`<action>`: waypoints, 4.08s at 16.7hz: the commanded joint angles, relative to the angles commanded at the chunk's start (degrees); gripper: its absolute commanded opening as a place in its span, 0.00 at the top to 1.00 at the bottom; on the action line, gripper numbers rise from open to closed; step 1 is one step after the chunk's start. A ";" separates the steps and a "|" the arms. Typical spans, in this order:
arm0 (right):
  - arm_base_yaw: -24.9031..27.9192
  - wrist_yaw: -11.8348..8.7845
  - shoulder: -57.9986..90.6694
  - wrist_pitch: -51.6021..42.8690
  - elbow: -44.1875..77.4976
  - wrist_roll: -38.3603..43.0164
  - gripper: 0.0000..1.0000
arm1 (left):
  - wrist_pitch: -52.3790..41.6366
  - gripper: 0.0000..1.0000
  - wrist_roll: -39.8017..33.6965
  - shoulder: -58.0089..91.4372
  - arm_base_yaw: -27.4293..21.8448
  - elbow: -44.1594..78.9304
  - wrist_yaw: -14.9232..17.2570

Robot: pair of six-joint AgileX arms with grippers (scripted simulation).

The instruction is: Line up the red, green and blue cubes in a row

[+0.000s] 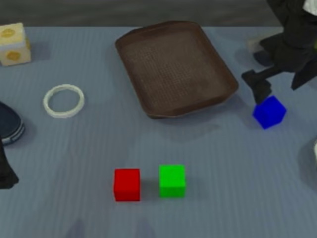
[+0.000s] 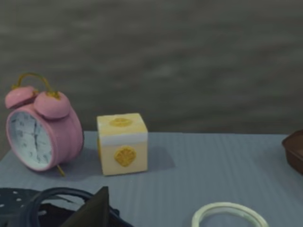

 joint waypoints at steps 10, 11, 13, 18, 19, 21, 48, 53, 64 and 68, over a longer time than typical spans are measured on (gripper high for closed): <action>-0.05 0.02 2.13 6.86 -4.63 -0.02 0.00 | 0.06 0.00 0.05 -0.09 0.03 -0.05 0.00; -0.03 0.03 2.91 9.43 -6.11 0.02 0.00 | 0.06 0.00 0.05 -0.09 0.03 -0.05 0.00; 0.03 0.05 4.30 13.33 -8.67 0.09 0.00 | 0.06 0.00 0.05 -0.09 0.03 -0.05 0.00; 0.07 0.05 5.08 14.81 -9.76 0.11 0.00 | 0.06 0.00 0.05 -0.09 0.03 -0.05 0.00; 0.07 0.05 5.08 14.81 -9.76 0.11 0.08 | 0.06 0.00 0.05 -0.09 0.03 -0.05 0.00; 0.07 0.05 5.08 14.81 -9.76 0.11 0.23 | 0.06 0.00 0.05 -0.09 0.03 -0.05 0.00; 0.37 0.02 0.79 2.65 -2.04 0.10 1.00 | 0.06 0.00 0.05 -0.09 0.03 -0.05 0.00; 0.13 0.00 0.43 1.93 -1.47 0.18 1.00 | 0.06 0.00 0.05 -0.09 0.03 -0.05 0.00; 14.40 -0.14 -11.54 6.00 -18.40 28.69 1.00 | 0.06 0.00 0.05 -0.09 0.03 -0.05 0.00; 22.11 -0.24 -18.41 8.41 -27.89 44.74 1.00 | 0.06 0.00 0.05 -0.09 0.03 -0.05 0.00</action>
